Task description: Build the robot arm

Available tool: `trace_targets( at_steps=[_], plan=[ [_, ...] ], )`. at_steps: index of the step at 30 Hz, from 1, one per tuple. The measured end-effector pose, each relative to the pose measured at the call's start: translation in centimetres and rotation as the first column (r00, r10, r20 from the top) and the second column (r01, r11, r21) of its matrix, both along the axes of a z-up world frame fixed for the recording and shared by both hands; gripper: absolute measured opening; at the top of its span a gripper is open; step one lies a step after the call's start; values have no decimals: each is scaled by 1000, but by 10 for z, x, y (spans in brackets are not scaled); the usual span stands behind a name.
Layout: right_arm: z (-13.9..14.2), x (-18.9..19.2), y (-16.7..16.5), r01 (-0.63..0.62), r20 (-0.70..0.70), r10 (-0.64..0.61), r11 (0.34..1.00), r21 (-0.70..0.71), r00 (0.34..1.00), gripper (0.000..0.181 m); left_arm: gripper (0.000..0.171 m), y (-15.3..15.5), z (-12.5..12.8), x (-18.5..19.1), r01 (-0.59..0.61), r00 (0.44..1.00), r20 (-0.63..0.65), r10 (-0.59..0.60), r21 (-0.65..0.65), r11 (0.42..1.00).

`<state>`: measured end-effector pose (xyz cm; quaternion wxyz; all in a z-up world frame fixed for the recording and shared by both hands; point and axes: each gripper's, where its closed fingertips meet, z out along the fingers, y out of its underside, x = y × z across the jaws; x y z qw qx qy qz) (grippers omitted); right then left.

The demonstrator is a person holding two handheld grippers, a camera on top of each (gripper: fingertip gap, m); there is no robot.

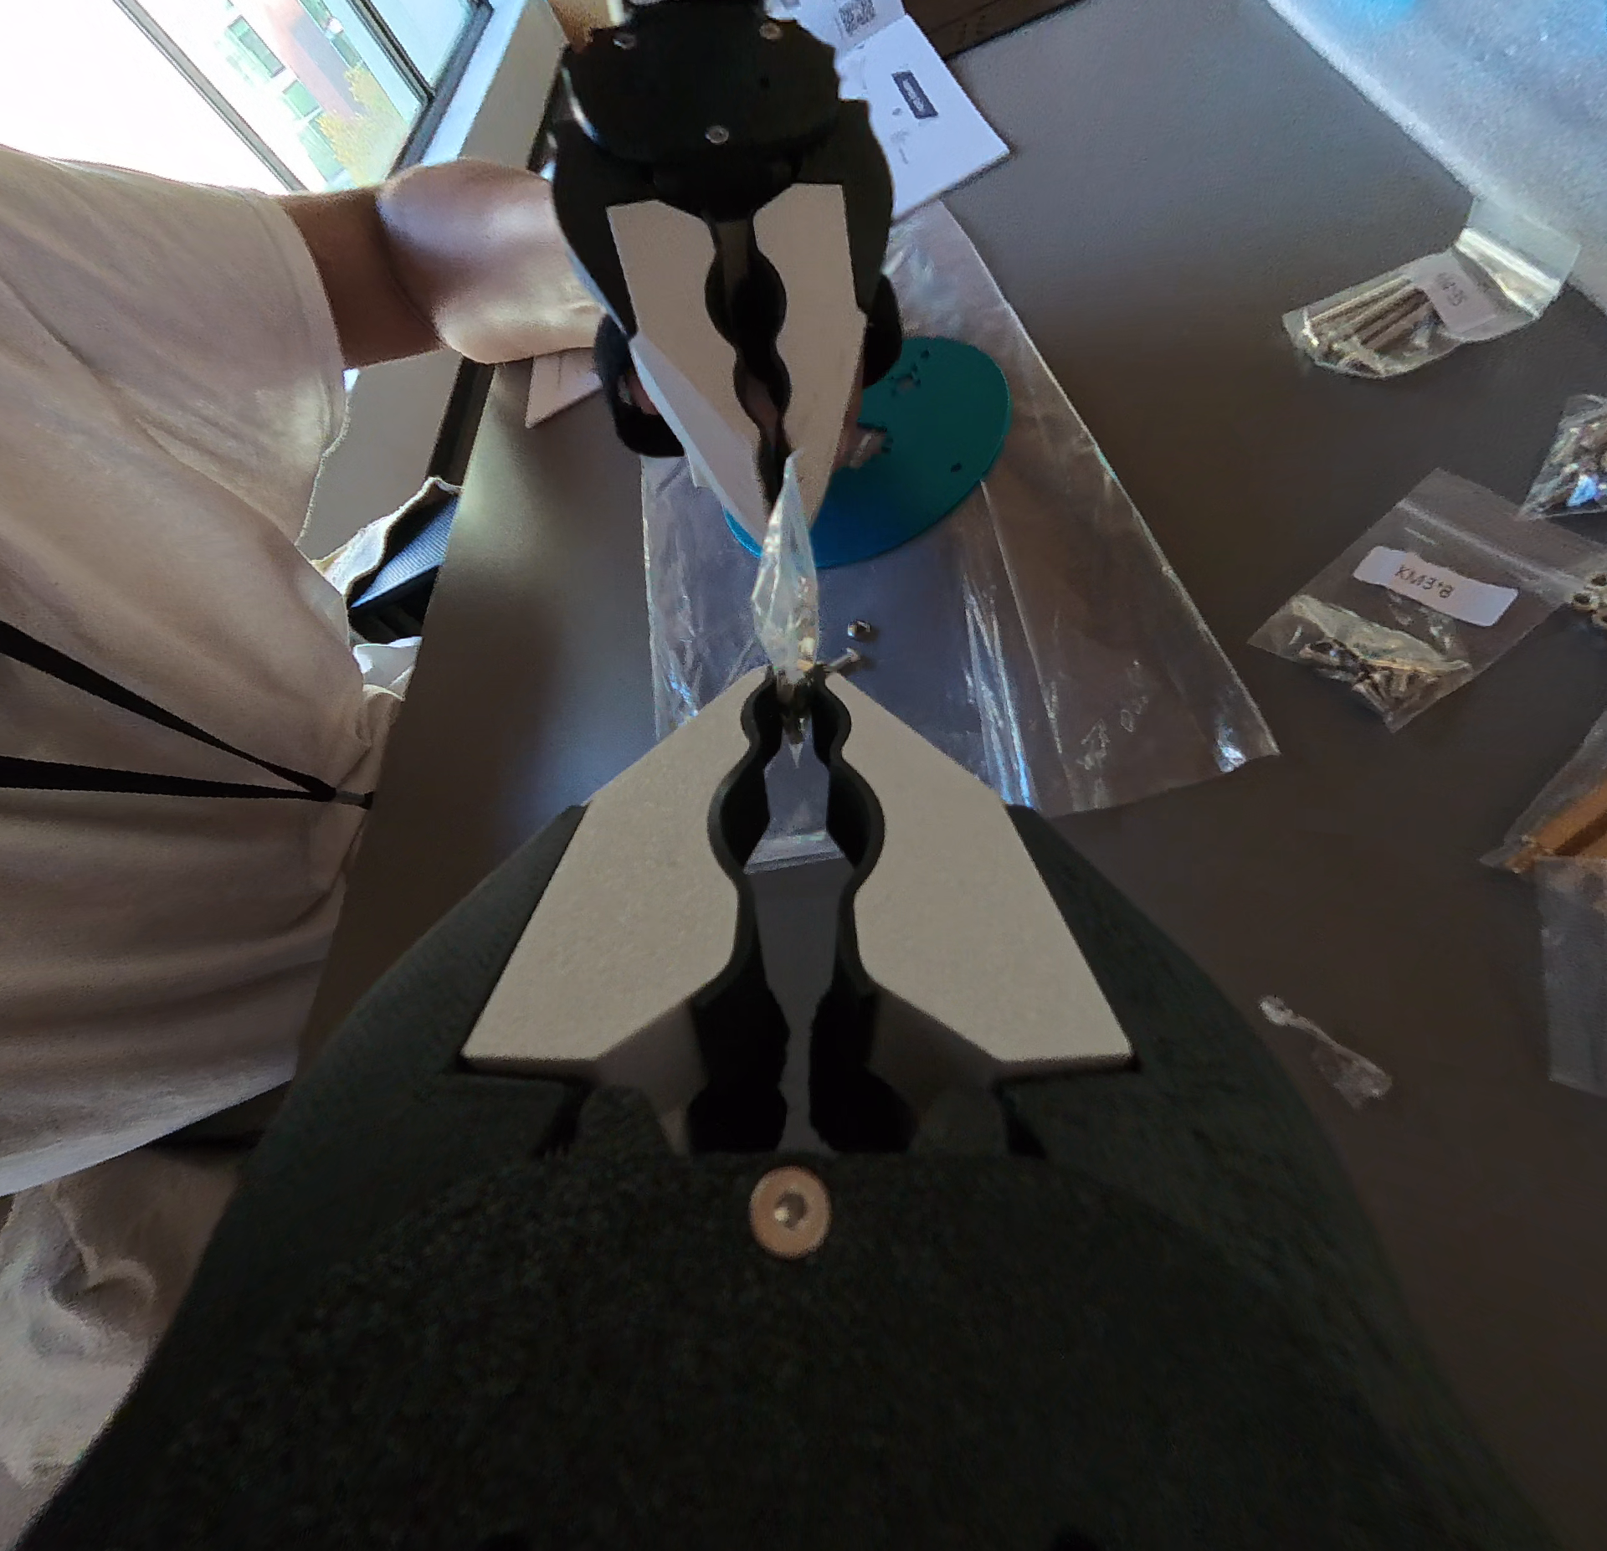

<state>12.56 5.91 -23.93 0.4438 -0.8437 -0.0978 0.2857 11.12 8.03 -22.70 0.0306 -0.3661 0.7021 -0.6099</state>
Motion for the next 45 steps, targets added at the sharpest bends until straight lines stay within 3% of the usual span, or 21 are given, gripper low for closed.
trace_targets(
  at_steps=[5,10,14,34,37,43,45],
  plan=[
    [6,-6,-3,-36,-23,37,999,21,999,5,1,0,4,-8,57,996,73,-59,31,998],
    [17,-11,-7,-77,-105,84,995,68,991,4,14,13,8,-6,6,974,222,-41,157,988],
    [24,-21,-9,-120,-166,135,988,99,977,5,17,5,17,-14,43,959,274,-76,124,991],
    [24,-35,-10,-170,-216,189,980,102,958,5,19,-14,24,-22,130,965,234,-123,-18,991],
    [23,-34,-9,-167,-198,183,982,94,963,5,0,-14,22,-22,133,963,238,-127,-12,991],
    [15,-30,-8,-146,-148,153,988,57,977,5,0,-13,11,-19,141,973,179,-143,22,990],
    [13,-30,-7,-145,-139,150,988,51,979,5,9,-14,10,-17,144,981,129,-143,-3,990]
  ],
)
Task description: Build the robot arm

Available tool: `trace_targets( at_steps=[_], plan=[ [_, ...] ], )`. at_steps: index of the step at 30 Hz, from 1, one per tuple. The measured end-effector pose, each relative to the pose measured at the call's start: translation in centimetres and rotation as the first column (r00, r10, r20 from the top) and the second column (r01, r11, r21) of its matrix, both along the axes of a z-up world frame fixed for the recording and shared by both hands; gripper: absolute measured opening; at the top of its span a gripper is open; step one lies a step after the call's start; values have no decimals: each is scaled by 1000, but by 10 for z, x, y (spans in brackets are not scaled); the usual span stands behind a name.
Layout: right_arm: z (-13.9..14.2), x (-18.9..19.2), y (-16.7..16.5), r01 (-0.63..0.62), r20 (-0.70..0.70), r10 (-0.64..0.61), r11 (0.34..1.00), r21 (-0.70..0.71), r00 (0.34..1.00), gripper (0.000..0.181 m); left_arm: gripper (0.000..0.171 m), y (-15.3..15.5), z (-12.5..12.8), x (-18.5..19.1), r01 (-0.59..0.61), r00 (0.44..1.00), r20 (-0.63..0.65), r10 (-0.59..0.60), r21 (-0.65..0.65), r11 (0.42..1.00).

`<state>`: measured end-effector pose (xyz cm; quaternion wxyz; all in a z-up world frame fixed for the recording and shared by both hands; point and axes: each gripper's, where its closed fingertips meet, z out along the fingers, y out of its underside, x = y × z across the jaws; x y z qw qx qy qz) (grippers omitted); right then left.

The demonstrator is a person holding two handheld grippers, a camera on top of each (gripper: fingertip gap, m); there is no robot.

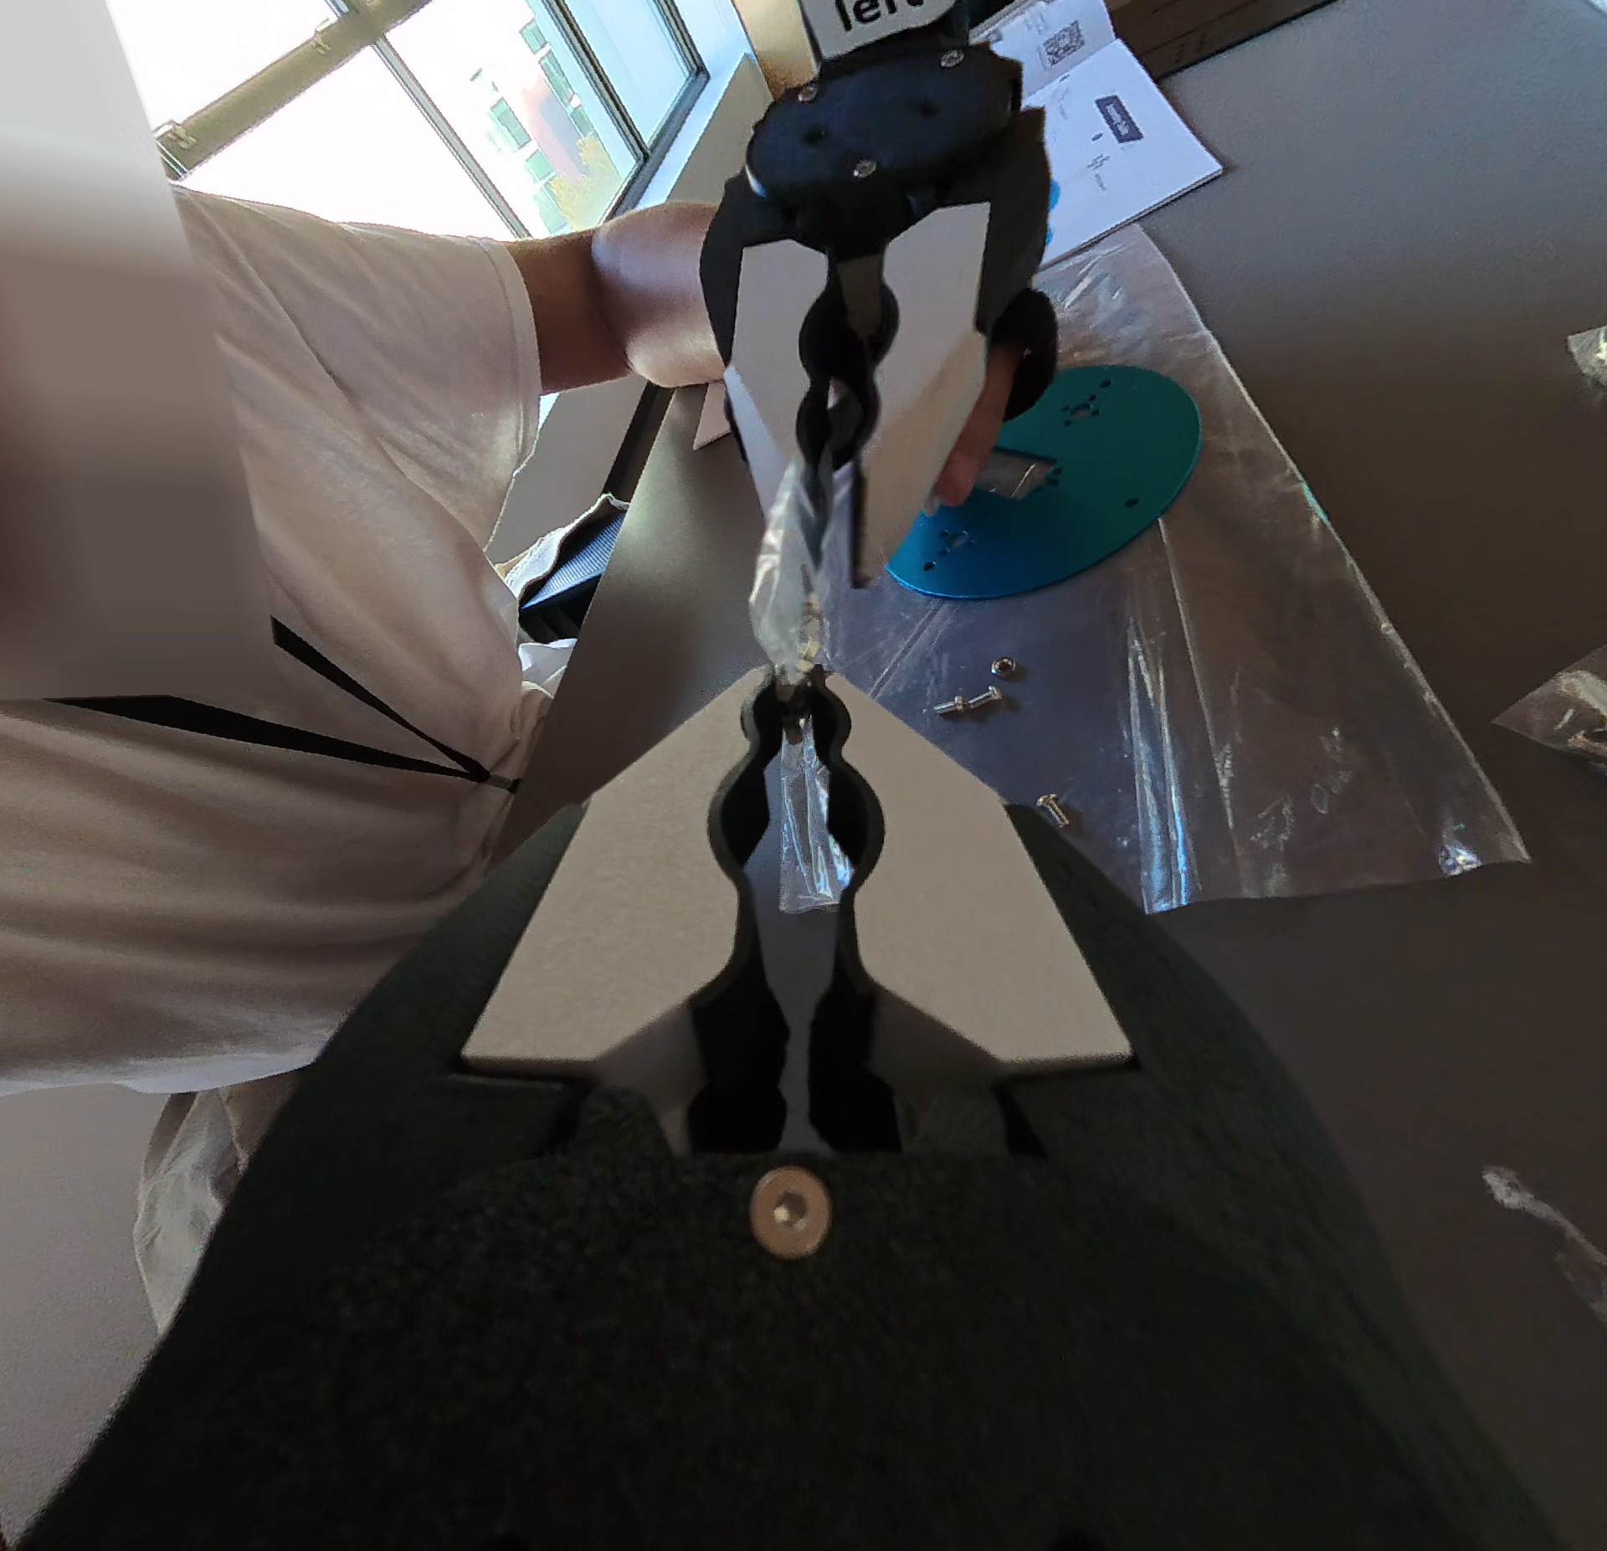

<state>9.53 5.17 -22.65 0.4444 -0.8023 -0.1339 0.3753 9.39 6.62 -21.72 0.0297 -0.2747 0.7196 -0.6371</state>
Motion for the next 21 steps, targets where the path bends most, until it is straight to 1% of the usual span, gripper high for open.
trace_targets(
  at_steps=[1,4,10,14,16,21],
  plan=[
    [0,-1,0,-2,4,2,1000,-1,1000,5,17,-1,0,1,3,1000,-21,-3,-11,1000],
    [-2,-2,0,-2,26,2,1000,-5,1000,5,23,-1,-5,5,-10,999,-40,11,9,1000],
    [-5,2,1,12,38,-12,1000,-17,999,5,23,9,-13,9,-50,999,-7,52,122,991],
    [-5,3,2,22,33,-22,1000,-19,999,5,27,9,-8,9,-44,999,-27,46,87,995],
    [-6,6,3,35,46,-34,999,-22,998,4,28,9,-10,14,-62,997,-41,65,86,994],
    [-15,11,3,58,99,-52,997,-53,994,5,28,13,-26,23,-93,994,-40,103,203,975]
  ],
)
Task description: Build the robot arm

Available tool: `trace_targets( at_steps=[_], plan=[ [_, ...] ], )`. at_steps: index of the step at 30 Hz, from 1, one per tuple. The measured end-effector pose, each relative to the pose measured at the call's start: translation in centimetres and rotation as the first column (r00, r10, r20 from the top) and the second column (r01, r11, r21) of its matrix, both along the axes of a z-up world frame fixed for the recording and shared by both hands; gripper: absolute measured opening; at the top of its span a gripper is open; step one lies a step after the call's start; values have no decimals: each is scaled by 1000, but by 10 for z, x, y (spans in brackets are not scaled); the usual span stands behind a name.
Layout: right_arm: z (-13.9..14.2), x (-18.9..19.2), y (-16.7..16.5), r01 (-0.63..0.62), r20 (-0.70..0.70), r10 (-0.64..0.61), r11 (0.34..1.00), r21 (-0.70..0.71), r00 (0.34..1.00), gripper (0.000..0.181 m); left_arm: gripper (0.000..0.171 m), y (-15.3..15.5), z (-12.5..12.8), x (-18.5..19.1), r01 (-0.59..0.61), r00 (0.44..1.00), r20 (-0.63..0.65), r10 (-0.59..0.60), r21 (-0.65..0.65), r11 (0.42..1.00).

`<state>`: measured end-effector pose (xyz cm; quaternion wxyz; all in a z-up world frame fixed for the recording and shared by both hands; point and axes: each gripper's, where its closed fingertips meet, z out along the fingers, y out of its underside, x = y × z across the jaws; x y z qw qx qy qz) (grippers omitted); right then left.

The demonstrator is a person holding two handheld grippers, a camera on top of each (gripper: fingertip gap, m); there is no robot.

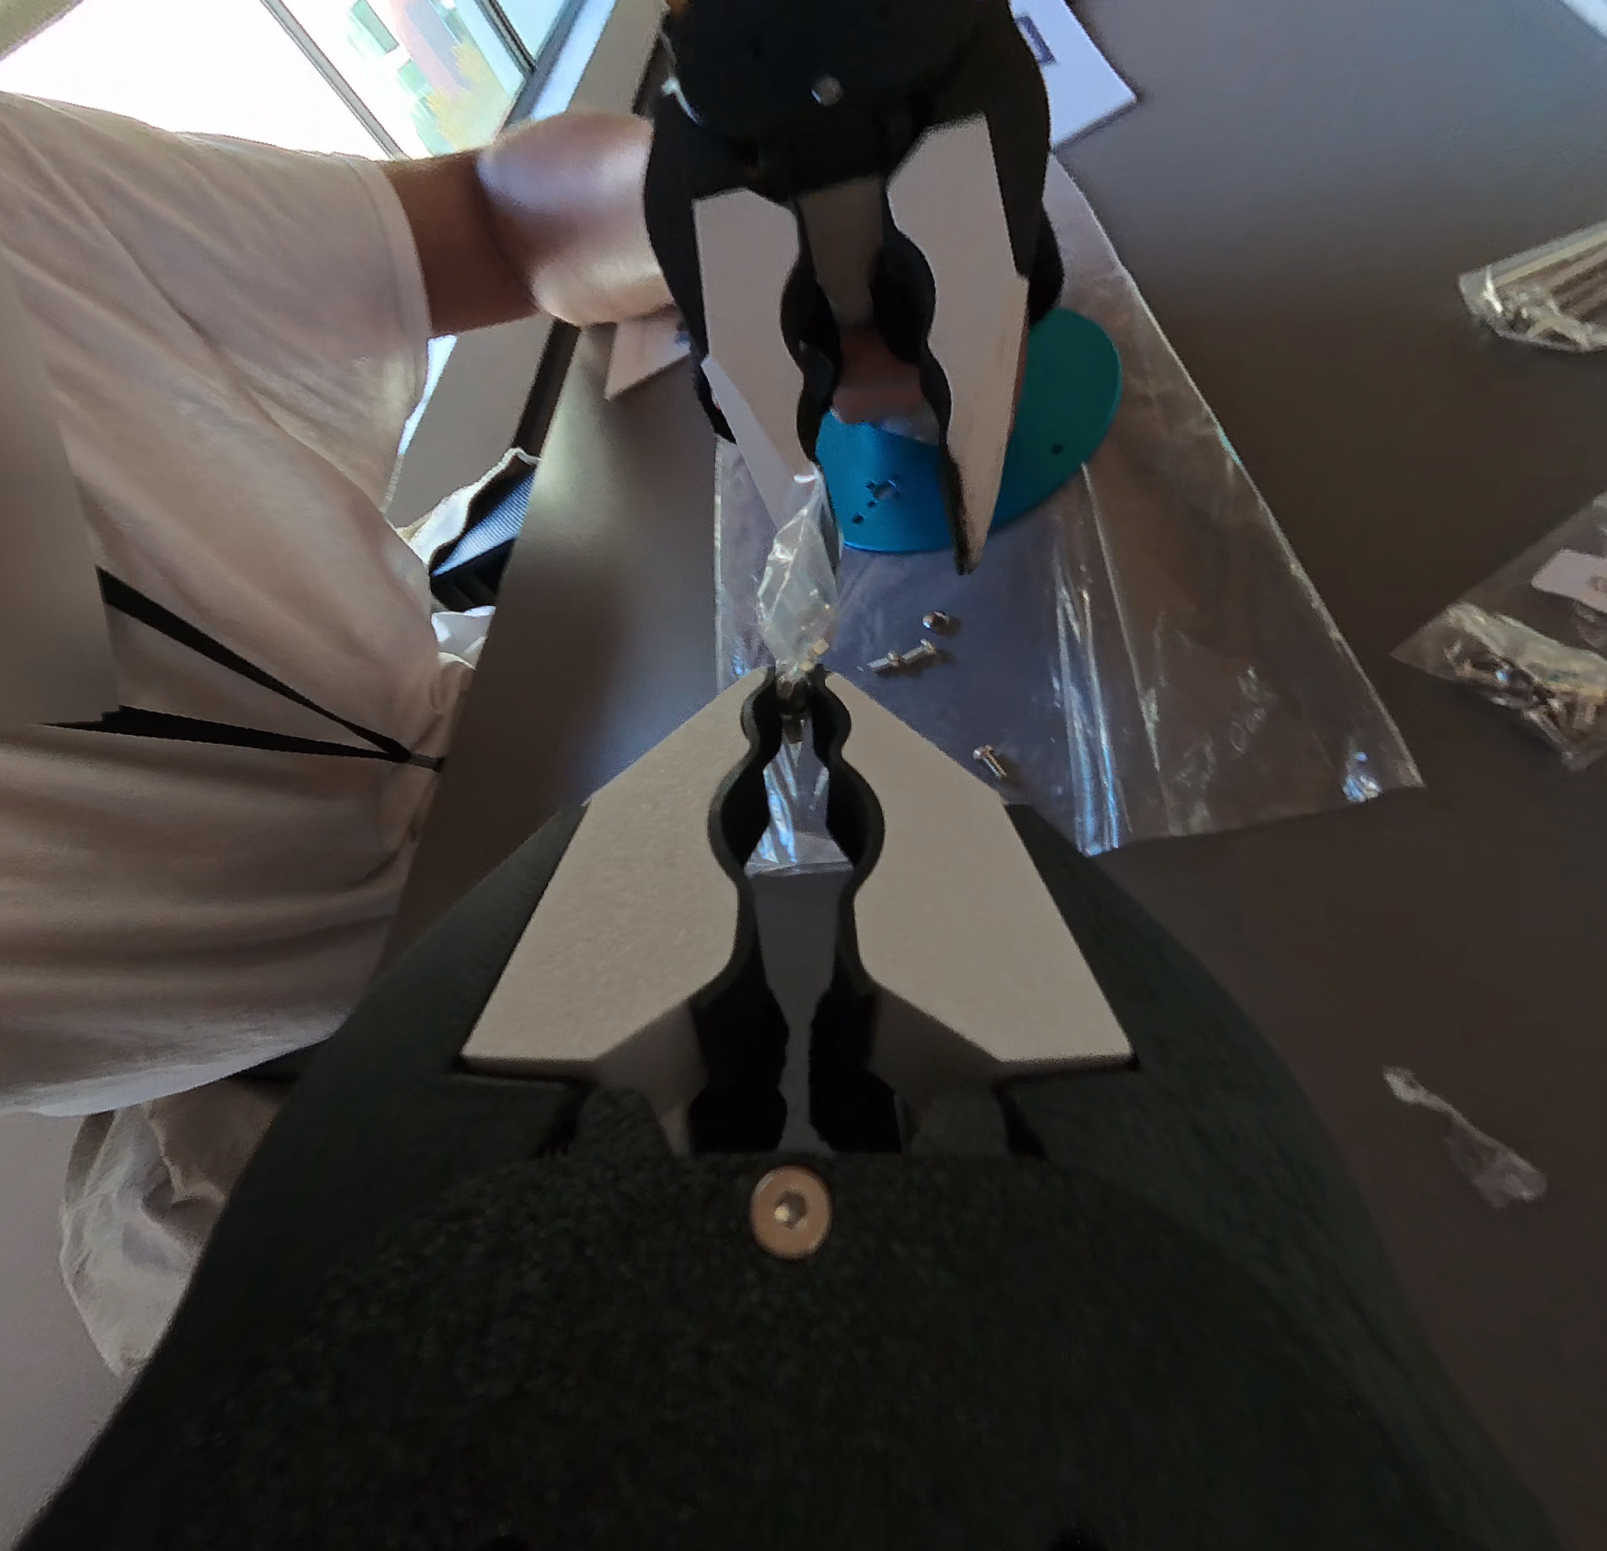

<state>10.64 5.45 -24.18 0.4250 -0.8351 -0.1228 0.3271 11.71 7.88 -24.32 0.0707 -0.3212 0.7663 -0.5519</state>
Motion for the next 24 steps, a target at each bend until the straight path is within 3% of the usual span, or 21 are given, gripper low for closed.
trace_targets(
  at_steps=[7,17,24],
  plan=[
    [-20,13,0,45,104,-38,997,-62,994,5,30,5,-14,4,-19,999,-36,21,73,997],
    [-15,14,-1,45,119,-39,998,-42,992,5,31,3,-25,6,-17,999,-38,24,173,985],
    [-6,4,-1,-1,63,1,1000,-1,998,5,29,0,-3,8,-12,999,-30,12,3,1000]
  ],
)
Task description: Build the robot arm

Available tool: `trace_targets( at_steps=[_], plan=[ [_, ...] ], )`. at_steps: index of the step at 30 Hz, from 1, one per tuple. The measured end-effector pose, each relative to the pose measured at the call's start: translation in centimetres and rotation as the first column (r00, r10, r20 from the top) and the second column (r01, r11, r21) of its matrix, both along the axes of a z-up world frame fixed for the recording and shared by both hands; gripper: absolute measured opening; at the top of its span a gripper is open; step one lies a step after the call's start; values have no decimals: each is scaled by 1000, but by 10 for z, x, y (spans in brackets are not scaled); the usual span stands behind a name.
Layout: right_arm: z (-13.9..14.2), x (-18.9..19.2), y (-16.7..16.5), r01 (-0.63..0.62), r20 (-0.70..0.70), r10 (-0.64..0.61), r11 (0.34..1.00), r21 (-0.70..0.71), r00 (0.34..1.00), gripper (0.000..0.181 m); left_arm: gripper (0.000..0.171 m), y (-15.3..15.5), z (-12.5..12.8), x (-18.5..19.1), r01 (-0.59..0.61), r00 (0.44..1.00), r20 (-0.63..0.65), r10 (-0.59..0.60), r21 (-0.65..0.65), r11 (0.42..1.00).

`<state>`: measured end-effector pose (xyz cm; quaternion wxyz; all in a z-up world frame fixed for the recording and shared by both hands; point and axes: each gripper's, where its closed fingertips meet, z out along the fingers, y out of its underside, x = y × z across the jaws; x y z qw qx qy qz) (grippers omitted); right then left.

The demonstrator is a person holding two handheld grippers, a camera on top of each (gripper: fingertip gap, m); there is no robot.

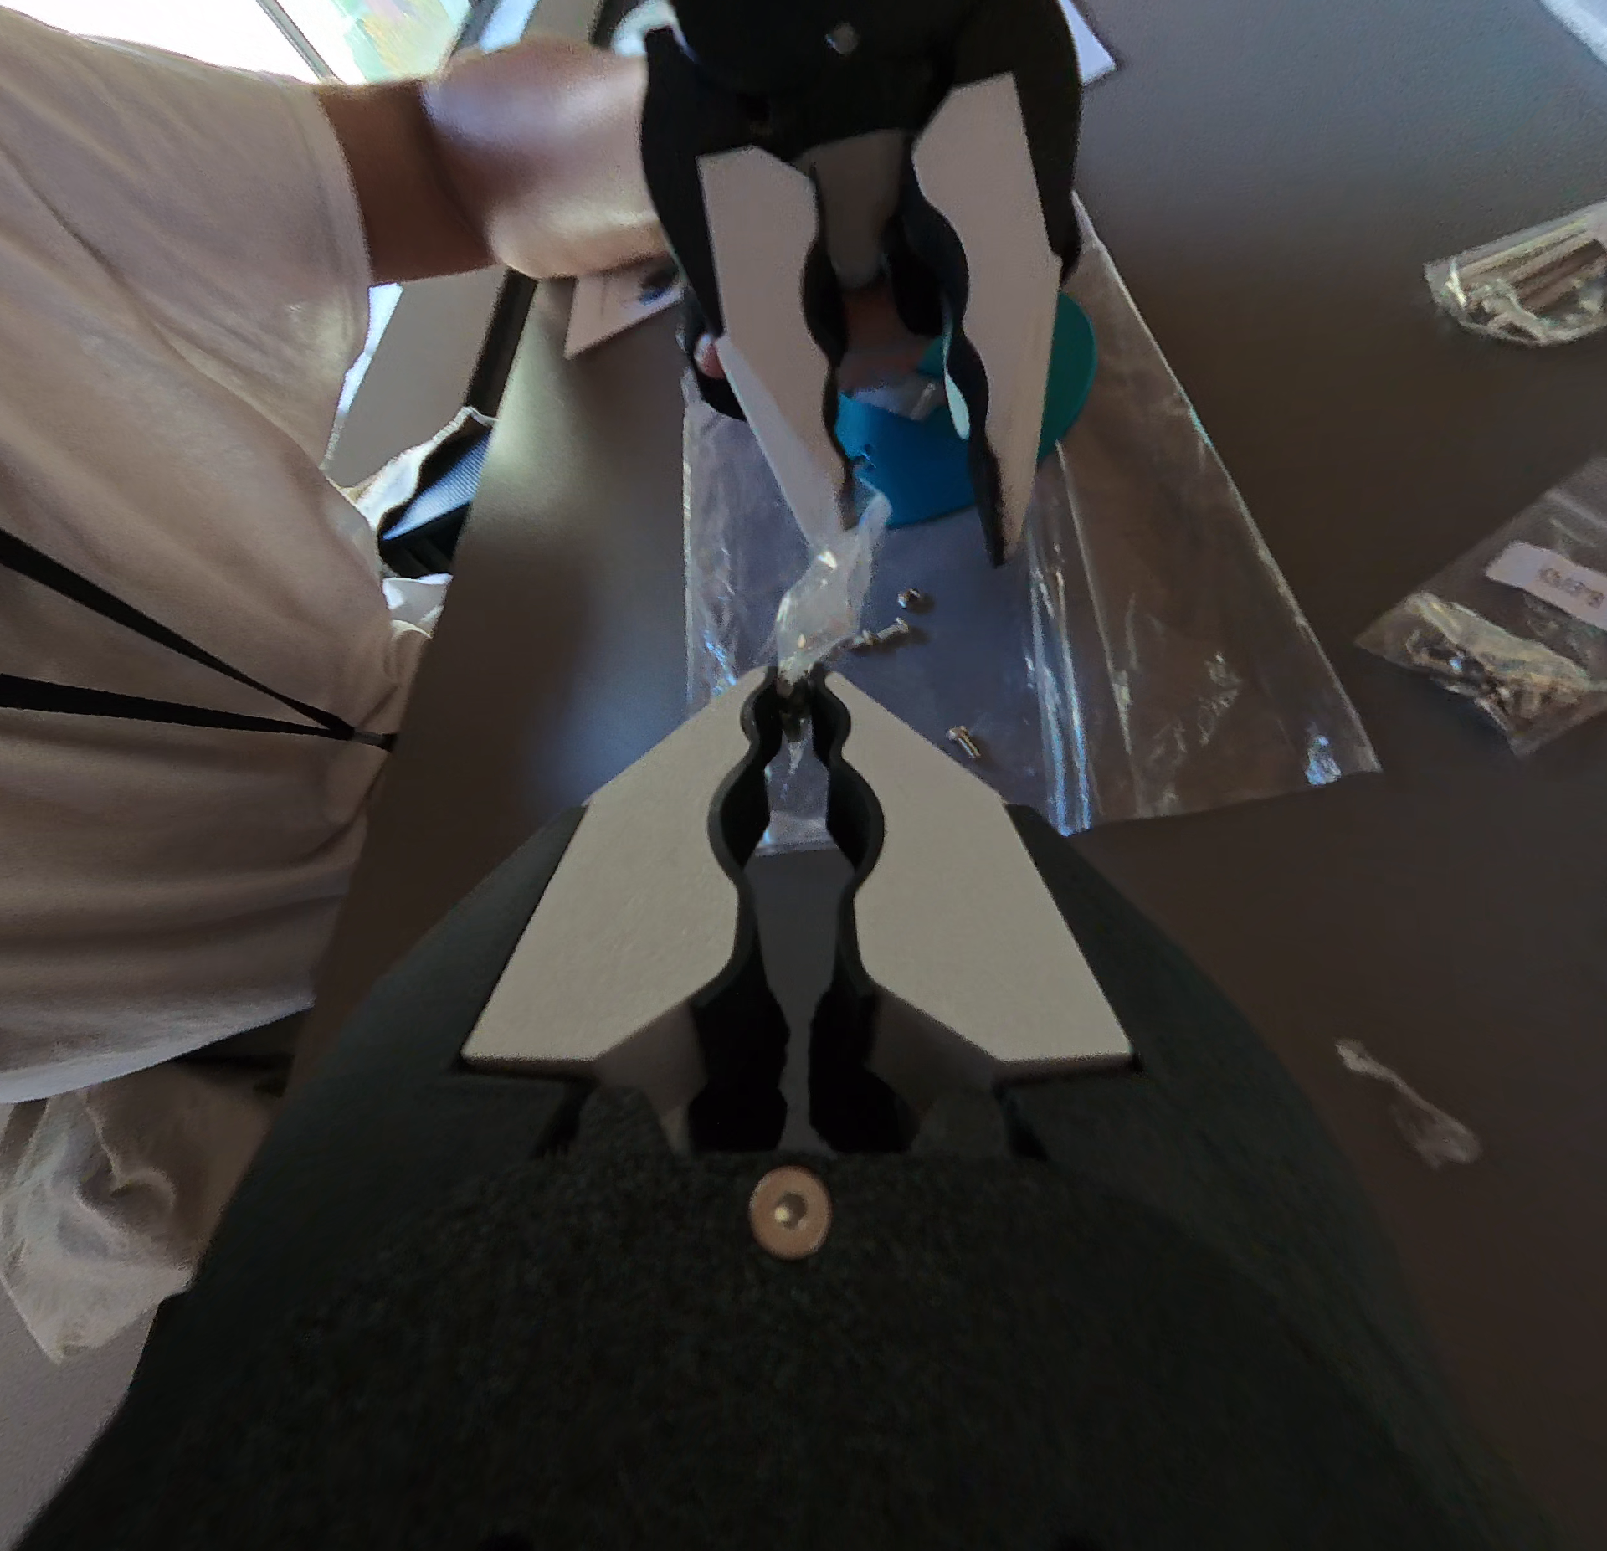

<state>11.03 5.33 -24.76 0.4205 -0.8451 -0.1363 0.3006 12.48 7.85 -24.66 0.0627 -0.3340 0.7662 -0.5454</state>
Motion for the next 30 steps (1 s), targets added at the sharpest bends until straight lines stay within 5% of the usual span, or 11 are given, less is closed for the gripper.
trace_targets(
  at_steps=[2,6,13,30],
  plan=[
    [7,-1,1,-3,-31,4,999,32,1000,5,1,-8,13,-11,74,997,36,-71,-92,993],
    [15,1,-2,-5,-72,9,998,55,997,5,0,-11,25,-21,143,988,79,-132,-148,979],
    [10,-1,0,-10,-63,13,999,45,998,5,0,-12,19,-26,196,952,240,-190,-1,981],
    [13,4,-1,10,-52,-8,999,50,999,5,0,-6,10,-17,152,965,208,-161,58,987]
  ],
)
